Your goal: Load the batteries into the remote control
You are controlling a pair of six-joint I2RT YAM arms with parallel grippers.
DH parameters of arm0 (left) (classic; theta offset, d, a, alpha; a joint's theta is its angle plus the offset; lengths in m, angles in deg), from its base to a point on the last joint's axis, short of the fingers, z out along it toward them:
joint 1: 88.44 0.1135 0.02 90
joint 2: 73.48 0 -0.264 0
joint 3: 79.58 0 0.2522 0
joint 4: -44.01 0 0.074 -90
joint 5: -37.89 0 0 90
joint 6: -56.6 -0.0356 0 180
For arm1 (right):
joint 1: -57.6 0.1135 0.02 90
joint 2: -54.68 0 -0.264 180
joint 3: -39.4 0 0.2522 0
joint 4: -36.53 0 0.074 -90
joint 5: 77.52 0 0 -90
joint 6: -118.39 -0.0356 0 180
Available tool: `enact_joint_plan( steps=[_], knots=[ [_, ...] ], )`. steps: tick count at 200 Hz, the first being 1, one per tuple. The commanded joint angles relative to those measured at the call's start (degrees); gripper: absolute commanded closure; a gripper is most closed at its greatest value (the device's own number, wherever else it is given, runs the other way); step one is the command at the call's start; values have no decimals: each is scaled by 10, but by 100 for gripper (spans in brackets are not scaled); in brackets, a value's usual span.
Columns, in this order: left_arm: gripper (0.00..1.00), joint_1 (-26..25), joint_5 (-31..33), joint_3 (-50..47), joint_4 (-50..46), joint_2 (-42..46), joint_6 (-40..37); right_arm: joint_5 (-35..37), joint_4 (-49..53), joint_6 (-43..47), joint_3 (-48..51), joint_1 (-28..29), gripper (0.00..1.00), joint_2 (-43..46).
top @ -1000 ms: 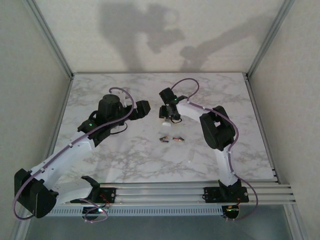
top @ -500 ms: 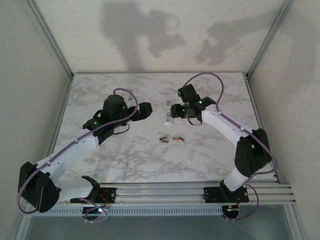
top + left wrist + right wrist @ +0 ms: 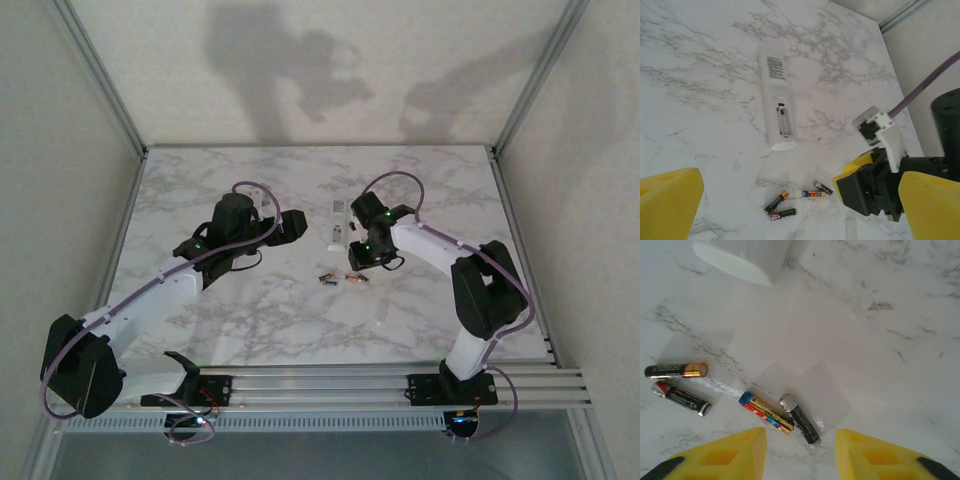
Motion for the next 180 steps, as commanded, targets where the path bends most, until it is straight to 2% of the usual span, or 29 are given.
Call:
enact_joint_plan(
  steps=[1, 91, 135, 180],
  knots=[
    [0, 0, -8, -6, 9, -4, 3, -24, 5, 0, 2, 2, 61, -24],
    [1, -1, -3, -12, 9, -2, 8, -30, -7, -14, -2, 3, 68, -70],
    [0, -1, -5, -12, 12, -2, 6, -37, -13, -23, 6, 3, 69, -76],
    [0, -1, -4, -15, 13, 0, 7, 1, -1, -24, 4, 4, 74, -89]
  ],
)
